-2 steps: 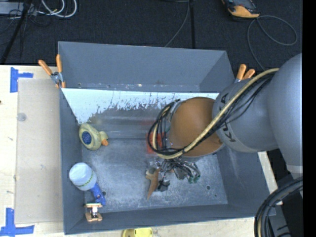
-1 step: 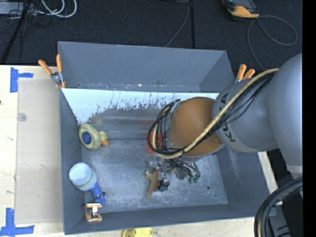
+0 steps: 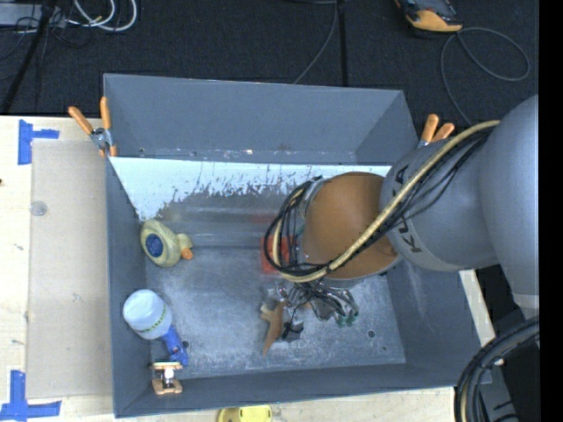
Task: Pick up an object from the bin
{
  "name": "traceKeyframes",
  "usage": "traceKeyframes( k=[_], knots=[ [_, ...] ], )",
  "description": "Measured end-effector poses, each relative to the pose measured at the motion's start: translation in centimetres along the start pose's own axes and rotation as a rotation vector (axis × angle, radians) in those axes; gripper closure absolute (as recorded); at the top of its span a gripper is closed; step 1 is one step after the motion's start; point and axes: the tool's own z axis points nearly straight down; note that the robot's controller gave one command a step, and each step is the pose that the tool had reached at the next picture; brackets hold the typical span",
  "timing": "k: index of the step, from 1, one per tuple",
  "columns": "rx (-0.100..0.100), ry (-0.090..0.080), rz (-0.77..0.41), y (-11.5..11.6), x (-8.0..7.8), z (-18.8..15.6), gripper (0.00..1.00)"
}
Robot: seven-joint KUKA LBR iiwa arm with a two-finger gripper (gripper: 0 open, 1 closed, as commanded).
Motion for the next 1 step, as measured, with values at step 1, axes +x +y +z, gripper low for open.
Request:
traceKeyframes(
  k=[1],
  knots=[
    [-0.001,0.008,0.001,0.06,0.25,-1.95,1.00]
  ],
)
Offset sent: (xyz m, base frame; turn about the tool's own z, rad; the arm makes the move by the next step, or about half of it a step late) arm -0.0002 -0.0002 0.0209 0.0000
